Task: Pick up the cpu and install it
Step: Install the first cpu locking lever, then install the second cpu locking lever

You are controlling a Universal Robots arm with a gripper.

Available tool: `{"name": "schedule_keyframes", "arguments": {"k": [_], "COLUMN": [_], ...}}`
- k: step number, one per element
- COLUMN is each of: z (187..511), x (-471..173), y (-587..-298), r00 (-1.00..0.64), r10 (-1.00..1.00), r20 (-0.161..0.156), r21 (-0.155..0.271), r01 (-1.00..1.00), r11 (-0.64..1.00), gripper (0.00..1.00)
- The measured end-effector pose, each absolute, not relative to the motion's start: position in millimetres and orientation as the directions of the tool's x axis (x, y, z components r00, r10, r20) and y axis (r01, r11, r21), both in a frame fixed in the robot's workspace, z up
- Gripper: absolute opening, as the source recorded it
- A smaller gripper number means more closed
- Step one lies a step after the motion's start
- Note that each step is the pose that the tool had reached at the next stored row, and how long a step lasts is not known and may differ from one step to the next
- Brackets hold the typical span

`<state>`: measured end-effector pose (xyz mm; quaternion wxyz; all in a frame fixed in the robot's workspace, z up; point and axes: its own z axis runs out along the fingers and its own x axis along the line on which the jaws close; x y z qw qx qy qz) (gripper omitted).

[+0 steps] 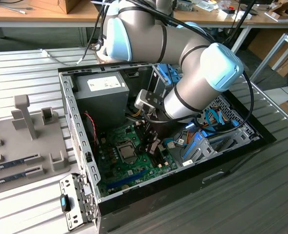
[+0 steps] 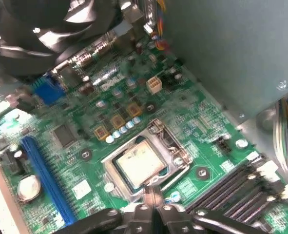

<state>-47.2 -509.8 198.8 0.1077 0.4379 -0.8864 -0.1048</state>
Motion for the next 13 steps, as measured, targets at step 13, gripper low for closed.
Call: {"name": "schedule_keyframes", "arguments": {"k": [13], "z": [250], "x": [-43], "y": [-510], "r00": [-0.593], "r10": [-0.799], "r20": [0.101], "r21": [0.287], "r01": [-0.752], "r11": [0.594], "gripper": [0.11]}}
